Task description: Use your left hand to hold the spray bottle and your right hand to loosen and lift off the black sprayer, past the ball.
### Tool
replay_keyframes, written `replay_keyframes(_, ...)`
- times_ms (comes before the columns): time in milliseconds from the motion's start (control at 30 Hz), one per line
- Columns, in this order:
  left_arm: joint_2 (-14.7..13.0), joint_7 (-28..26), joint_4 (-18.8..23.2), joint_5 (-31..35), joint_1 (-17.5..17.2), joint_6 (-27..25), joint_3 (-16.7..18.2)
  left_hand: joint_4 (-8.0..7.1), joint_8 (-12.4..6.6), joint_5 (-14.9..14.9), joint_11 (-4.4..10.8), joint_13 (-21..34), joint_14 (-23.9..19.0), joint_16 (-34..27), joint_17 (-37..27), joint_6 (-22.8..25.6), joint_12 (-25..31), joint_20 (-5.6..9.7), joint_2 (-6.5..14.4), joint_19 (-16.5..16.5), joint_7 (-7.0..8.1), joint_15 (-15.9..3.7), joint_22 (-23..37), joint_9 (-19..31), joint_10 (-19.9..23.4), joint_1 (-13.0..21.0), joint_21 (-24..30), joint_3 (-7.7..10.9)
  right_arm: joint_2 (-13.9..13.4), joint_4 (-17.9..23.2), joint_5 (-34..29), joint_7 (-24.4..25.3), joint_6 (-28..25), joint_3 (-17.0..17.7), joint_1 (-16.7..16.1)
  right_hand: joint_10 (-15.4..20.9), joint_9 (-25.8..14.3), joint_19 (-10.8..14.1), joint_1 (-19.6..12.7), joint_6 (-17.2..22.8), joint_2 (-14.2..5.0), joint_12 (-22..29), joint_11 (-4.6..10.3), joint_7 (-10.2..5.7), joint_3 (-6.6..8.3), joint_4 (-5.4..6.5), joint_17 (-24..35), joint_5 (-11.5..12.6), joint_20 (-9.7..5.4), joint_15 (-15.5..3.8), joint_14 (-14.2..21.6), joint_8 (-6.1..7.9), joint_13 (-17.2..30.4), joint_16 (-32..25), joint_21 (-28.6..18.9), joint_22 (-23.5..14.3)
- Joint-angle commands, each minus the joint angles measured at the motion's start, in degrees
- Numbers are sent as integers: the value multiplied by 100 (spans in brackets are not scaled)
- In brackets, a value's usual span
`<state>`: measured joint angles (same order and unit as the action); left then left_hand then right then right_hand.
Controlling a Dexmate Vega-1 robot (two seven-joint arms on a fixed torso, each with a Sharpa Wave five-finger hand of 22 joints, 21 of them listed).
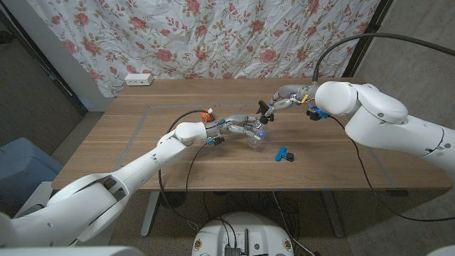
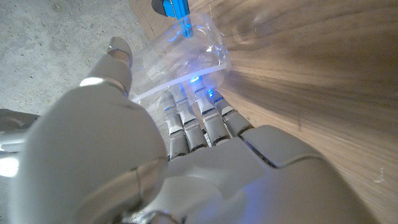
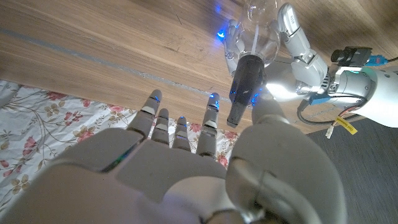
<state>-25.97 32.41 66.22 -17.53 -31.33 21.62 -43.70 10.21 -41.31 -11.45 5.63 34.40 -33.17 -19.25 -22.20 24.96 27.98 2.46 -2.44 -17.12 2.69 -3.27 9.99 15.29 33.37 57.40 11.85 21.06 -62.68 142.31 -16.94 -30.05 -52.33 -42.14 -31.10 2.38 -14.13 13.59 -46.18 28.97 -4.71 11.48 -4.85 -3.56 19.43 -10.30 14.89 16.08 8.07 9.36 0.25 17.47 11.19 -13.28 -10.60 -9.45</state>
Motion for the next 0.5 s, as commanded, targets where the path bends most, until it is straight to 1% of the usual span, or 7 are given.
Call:
replay_keyframes(33,4,0,31,1,0,-52,-14,-52,-545,-18,372,22,-69,38,-18,120,47,231,864,-58,97,-736,21,2,417,-65,-12,82,-63,-18,406,331,110,265,-216,-15,-33,13,-120,25,-19,21,42,-215,95,-12,0,49,-49,-35,19,19,17,5,-21,-16)
replay_keyframes(100,14,8,14,1,10,-54,-20,-66,-547,-16,387,24,-77,38,-18,119,38,230,870,-58,99,-730,21,1,401,-85,-12,79,-68,-21,450,374,104,280,-228,-8,-39,20,-163,41,-24,23,66,-282,113,-17,0,56,-60,-44,18,28,17,5,-23,-16)
replay_keyframes(167,27,22,-11,-2,23,-49,-24,-65,-549,-17,383,25,-79,43,-15,117,45,228,869,-60,95,-733,21,-2,425,-88,-11,82,-70,-58,624,482,184,412,-324,11,-50,39,-240,70,-44,27,114,-396,147,-18,1,69,-101,-96,28,45,17,-3,-28,-15)
replay_keyframes(267,41,24,-40,3,39,-42,-28,-65,-550,-18,378,28,-72,47,-18,111,38,226,879,-60,98,-726,21,-4,413,-87,-11,87,-71,-104,733,550,235,445,-339,29,-66,64,-345,130,-69,28,159,-563,191,-21,4,85,-145,-137,36,79,17,-11,-33,-15)
replay_keyframes(367,54,31,-66,-1,53,-44,-29,-44,-563,-17,370,31,-89,46,-13,137,44,238,856,-64,94,-732,21,-8,437,-74,-10,85,-78,-149,858,653,320,514,-389,47,-87,74,-494,199,-102,27,276,-760,248,-26,11,100,-206,-200,65,123,17,-32,-31,-14)
replay_keyframes(467,69,42,-93,-10,66,-50,-32,-36,-568,-18,323,30,-82,44,-23,140,37,229,863,-57,76,-715,21,-14,437,-57,-13,90,-71,-199,977,739,393,568,-423,91,-106,70,-643,277,-150,37,355,-888,310,-35,20,120,-267,-286,92,167,17,-52,-24,-13)
replay_keyframes(500,75,48,-105,-11,71,-49,-34,-27,-574,-18,324,28,-85,41,-27,152,37,231,859,-61,63,-710,21,-16,447,-45,-11,90,-71,-217,1010,774,423,585,-438,100,-110,74,-674,303,-157,38,369,-894,322,-37,21,123,-278,-296,92,180,17,-54,-26,-13)
